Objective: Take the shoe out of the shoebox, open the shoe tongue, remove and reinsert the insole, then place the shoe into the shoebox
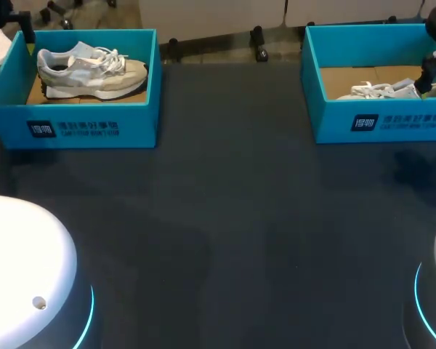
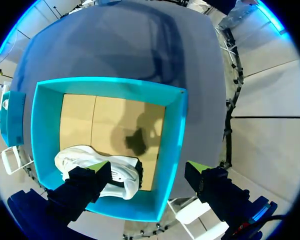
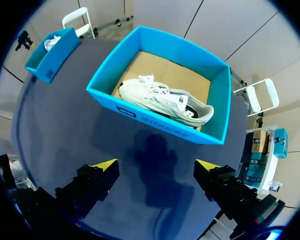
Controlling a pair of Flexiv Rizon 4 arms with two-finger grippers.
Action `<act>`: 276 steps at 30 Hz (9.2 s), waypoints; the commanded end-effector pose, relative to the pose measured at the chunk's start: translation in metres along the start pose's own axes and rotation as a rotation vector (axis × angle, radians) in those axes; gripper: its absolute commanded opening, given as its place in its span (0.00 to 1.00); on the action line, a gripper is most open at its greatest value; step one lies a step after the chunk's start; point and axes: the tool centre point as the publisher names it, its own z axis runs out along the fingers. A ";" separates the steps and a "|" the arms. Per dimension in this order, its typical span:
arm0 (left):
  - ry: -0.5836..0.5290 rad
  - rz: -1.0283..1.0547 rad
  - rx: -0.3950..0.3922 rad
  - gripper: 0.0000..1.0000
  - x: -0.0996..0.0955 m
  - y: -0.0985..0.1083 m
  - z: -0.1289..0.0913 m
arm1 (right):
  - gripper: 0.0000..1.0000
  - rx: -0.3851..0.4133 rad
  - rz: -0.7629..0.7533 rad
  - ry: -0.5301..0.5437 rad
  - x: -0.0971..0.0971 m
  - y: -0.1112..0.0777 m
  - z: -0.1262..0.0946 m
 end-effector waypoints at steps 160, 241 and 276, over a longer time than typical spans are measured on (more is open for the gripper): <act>-0.041 0.145 0.077 0.45 -0.032 0.095 0.138 | 1.00 -0.001 0.000 -0.002 0.000 0.000 0.000; 0.094 0.092 -0.117 0.00 -0.045 0.044 -0.078 | 1.00 -0.001 0.000 -0.002 0.000 0.000 0.000; 0.156 0.075 -0.118 0.00 -0.092 -0.111 -0.082 | 1.00 -0.001 0.000 -0.002 0.000 0.000 0.000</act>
